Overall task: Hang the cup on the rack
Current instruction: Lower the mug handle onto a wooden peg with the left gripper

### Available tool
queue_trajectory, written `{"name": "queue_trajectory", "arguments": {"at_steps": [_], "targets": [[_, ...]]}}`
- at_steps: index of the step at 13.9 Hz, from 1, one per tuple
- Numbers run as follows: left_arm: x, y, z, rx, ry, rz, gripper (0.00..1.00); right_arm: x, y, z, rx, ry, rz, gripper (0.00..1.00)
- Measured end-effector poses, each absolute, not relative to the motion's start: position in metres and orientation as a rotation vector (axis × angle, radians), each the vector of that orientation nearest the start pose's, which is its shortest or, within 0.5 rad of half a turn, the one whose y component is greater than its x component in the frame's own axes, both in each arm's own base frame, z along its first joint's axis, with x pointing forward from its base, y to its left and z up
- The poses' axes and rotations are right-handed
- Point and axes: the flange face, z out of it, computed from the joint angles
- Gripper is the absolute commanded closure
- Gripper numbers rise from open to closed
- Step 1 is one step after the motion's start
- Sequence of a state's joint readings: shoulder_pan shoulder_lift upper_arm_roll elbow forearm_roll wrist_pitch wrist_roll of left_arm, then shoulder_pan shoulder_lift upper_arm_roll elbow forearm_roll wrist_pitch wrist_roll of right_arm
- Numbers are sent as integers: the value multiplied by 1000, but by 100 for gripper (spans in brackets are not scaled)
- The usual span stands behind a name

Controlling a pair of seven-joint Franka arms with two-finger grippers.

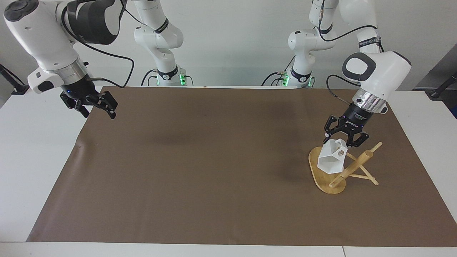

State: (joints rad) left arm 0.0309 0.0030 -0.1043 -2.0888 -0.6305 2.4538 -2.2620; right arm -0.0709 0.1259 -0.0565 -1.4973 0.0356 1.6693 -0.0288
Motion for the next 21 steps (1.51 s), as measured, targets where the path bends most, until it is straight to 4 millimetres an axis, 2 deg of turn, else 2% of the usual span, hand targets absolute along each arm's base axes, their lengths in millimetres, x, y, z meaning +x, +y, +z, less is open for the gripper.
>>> {"name": "queue_trajectory", "arguments": {"at_steps": [8, 9, 10, 18, 21], "targets": [[577, -39, 458, 569, 2535, -416, 100, 596, -71, 595, -3129, 152, -54, 0], [577, -38, 457, 558, 2537, -413, 81, 596, -71, 595, -3129, 152, -54, 0], [577, -38, 456, 553, 2537, -410, 1, 596, -71, 595, -3129, 152, -55, 0], [578, -20, 455, 513, 2549, -399, 0, 596, -71, 596, -3129, 152, -57, 0], [574, -14, 455, 599, 2600, -370, 0, 596, -71, 597, -3129, 152, -60, 0]]}}
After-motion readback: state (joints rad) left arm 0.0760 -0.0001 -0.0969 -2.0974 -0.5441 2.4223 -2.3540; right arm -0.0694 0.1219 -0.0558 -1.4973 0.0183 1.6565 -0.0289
